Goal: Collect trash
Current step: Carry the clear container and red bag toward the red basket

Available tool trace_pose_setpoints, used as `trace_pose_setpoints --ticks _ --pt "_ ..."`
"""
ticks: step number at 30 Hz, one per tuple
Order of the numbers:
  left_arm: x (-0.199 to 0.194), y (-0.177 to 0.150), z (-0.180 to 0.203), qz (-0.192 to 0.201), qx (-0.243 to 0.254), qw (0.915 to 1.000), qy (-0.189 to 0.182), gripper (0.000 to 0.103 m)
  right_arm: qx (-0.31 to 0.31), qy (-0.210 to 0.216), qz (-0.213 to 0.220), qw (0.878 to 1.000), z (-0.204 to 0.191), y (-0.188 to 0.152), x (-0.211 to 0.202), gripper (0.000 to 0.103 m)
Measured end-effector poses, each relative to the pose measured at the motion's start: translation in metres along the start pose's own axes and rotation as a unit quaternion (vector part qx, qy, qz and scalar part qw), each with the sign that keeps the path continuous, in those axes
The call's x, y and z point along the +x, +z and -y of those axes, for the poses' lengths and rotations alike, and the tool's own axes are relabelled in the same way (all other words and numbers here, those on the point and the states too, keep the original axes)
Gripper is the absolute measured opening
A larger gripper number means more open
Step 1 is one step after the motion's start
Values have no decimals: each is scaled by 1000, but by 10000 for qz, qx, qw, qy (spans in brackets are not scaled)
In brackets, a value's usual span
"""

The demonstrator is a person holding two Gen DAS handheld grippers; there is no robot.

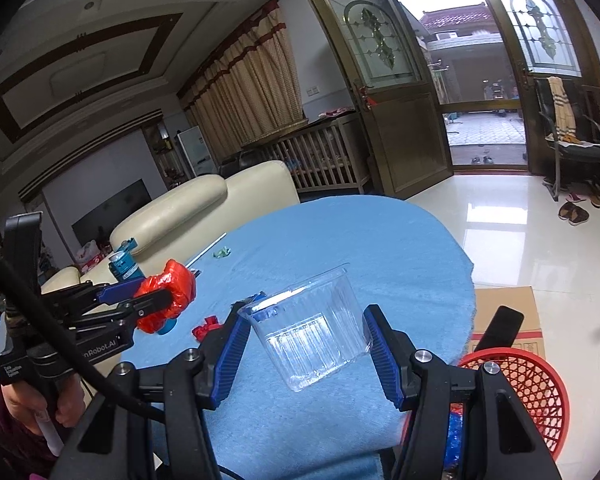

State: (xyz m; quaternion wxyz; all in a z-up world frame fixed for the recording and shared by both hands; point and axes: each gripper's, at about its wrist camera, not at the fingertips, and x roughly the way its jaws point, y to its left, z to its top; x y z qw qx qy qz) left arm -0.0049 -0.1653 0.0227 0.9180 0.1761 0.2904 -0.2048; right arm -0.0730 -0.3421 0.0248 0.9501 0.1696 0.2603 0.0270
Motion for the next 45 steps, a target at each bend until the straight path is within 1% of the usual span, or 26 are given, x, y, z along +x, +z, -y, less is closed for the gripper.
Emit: trace_pose_setpoints --ticks 21,28,45 --pt "-9 1 25 56 333 9993 -150 44 181 -171 224 9994 18 -1 -28 61" --pt "-9 3 35 46 415 9989 -201 44 283 -249 234 9990 28 -4 -35 61" --pt "8 4 61 -106 658 9973 -308 44 659 -378 259 9968 63 -13 -41 61"
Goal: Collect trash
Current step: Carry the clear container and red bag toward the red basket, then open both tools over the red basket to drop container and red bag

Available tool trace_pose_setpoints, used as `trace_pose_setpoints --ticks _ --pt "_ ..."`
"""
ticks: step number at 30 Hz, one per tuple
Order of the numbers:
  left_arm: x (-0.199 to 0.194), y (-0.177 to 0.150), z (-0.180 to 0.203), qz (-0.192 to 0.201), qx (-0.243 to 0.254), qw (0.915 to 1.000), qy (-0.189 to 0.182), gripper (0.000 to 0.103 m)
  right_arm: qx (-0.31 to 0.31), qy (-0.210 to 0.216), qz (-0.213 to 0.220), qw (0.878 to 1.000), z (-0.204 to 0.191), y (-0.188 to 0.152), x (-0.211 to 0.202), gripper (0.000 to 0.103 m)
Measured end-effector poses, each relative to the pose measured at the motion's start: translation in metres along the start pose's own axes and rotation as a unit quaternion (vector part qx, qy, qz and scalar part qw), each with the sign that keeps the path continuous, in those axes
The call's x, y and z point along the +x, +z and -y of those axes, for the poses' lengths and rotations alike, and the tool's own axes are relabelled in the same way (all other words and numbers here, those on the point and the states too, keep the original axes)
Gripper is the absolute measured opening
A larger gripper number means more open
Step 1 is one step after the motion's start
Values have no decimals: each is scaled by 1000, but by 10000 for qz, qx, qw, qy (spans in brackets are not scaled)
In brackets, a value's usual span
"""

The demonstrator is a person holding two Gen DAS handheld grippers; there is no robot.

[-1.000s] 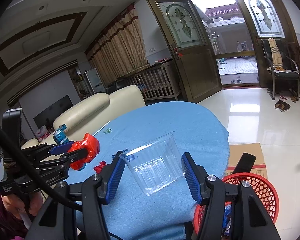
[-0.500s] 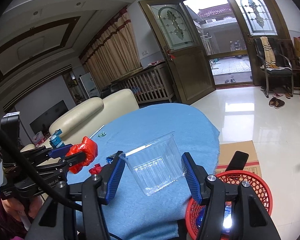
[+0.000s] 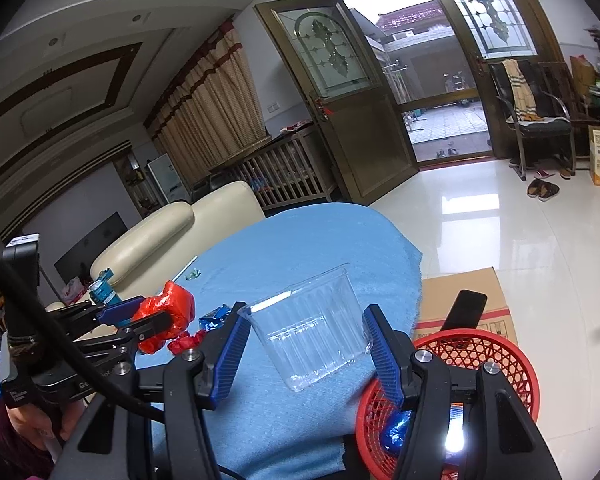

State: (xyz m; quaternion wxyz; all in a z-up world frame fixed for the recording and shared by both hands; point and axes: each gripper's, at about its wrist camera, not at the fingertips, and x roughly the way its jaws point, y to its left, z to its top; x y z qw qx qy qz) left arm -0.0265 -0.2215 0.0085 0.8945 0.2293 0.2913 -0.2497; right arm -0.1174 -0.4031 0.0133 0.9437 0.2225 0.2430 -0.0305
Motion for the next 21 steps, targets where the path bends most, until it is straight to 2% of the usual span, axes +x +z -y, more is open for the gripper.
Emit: trace_pose_setpoints --ticks 16,21 --pt "9 8 32 -52 407 9991 -115 44 367 -260 68 9990 45 -5 -14 62" --pt "12 12 43 -92 477 9980 -403 44 544 -475 107 9973 64 -4 -20 62"
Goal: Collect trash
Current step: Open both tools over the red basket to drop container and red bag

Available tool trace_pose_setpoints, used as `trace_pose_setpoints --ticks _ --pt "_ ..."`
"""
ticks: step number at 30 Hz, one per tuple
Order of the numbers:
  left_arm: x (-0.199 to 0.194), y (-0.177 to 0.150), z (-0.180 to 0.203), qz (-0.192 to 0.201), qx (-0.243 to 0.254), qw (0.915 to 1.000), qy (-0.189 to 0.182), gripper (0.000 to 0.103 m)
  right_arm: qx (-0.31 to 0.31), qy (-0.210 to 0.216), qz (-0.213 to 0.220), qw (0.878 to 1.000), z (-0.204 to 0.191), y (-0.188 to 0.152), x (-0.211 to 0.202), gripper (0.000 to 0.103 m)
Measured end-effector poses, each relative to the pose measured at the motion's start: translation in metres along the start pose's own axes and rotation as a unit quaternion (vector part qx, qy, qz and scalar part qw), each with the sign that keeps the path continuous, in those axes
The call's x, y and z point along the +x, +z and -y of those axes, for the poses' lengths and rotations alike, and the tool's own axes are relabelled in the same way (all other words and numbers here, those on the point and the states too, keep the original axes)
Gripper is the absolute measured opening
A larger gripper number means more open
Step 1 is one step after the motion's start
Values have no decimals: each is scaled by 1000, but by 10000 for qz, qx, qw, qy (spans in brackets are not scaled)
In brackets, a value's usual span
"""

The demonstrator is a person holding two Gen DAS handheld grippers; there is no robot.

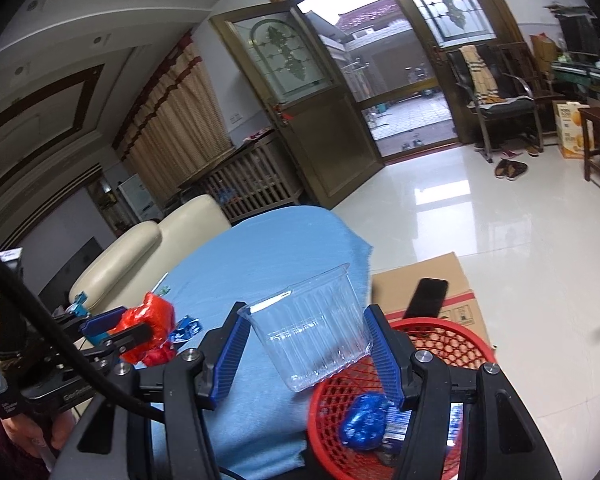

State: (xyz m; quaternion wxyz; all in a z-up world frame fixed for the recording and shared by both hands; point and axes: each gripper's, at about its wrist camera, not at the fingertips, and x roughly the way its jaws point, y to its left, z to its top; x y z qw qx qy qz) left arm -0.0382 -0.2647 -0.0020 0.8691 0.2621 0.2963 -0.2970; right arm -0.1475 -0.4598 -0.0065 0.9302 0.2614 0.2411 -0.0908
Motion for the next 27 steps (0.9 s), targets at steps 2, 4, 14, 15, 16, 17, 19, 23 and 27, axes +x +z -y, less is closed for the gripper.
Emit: trace_pose_setpoints --ticks 2,4,14,15,16,17,19,23,27 --pt "1 2 5 -1 18 9998 -202 44 95 -129 35 9999 9 1 -3 62" --pt "2 5 11 -5 39 9990 -447 44 177 -268 43 9995 18 2 -5 62" --pt "20 21 50 -208 127 9875 -1554 46 679 -742 -66 9949 64 3 -7 62" --pt "23 22 55 -231 159 9862 -1630 46 723 -785 -90 9942 68 3 -6 63" --pt "25 23 58 -250 180 9851 -1695 47 805 -846 -146 9931 74 1 -4 64" --pt "27 23 62 -281 210 9835 -1776 49 867 -874 -198 9922 77 0 -2 64" --pt "32 23 70 -340 259 9816 -1863 59 1020 -902 -295 9902 85 -3 0 64" --pt "33 21 76 -294 381 9827 -1786 69 1418 -741 -470 9860 100 -9 6 66" --pt "30 16 69 -243 407 9854 -1637 69 1497 -679 -484 9852 103 -11 8 67"
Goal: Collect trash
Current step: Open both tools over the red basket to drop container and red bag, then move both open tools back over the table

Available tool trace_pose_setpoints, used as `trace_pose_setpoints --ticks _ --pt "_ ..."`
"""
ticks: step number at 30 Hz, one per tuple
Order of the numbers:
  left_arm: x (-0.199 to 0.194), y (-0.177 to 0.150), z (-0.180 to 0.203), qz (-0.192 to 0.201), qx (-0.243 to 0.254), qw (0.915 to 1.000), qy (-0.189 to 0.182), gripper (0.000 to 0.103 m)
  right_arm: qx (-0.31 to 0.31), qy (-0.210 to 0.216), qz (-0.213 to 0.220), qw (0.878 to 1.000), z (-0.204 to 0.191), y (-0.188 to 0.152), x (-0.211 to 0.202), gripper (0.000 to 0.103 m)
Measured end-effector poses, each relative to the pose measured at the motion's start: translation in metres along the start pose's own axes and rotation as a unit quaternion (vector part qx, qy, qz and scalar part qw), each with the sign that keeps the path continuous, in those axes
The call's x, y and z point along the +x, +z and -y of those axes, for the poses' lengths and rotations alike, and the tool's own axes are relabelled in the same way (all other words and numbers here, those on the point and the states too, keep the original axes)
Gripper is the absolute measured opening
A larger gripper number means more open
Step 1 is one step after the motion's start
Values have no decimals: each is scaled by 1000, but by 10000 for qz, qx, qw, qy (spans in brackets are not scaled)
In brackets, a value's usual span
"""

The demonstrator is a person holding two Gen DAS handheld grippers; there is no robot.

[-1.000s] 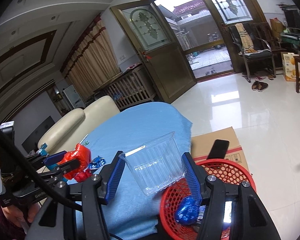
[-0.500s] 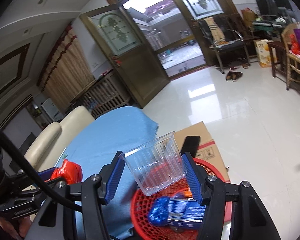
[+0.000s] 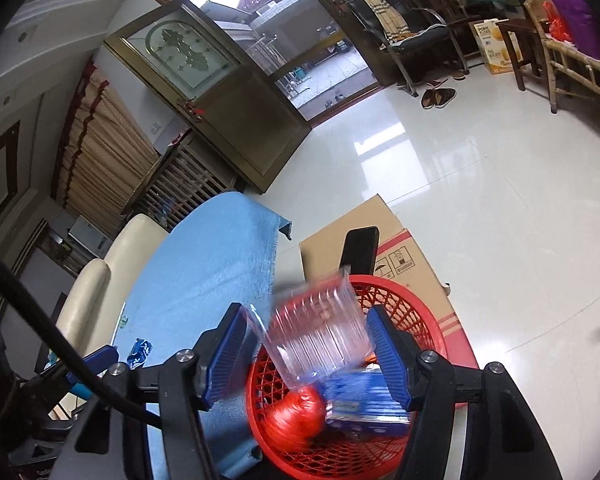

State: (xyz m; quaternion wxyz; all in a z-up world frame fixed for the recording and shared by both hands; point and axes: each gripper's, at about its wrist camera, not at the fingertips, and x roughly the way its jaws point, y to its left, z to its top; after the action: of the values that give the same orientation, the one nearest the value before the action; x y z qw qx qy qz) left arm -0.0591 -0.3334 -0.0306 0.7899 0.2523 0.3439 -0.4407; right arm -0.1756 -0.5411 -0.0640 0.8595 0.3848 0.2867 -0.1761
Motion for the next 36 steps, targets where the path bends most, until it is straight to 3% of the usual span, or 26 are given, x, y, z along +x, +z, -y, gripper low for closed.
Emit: trace_pose_setpoints --ticks 4,10,15,20,28,33,36 --pt "-8 -8 -11 56 -105 9998 157 69 96 262 110 9996 -1 0 -3 71" --pt "-22 -29 -35 145 -227 9977 629 69 -111 264 218 9994 -14 0 -6 71" --pt "-35 -61 -77 30 -717 9912 1115 69 -401 314 278 9983 -29 -1 -11 71" --pt "-56 -100 -129 -56 -1403 9745 1751 69 -587 366 168 9975 -46 -6 -6 71" --pt "-95 -172 -198 -130 -2462 9355 2531 69 -1007 482 -51 9937 -85 -17 6 71" --pt "-113 -199 -225 -43 -2873 9179 2736 69 -1338 581 -227 9890 -117 -28 16 71" --pt "-118 -209 -230 9 -3007 9137 2733 69 -1501 654 -369 9858 -135 -37 24 71"
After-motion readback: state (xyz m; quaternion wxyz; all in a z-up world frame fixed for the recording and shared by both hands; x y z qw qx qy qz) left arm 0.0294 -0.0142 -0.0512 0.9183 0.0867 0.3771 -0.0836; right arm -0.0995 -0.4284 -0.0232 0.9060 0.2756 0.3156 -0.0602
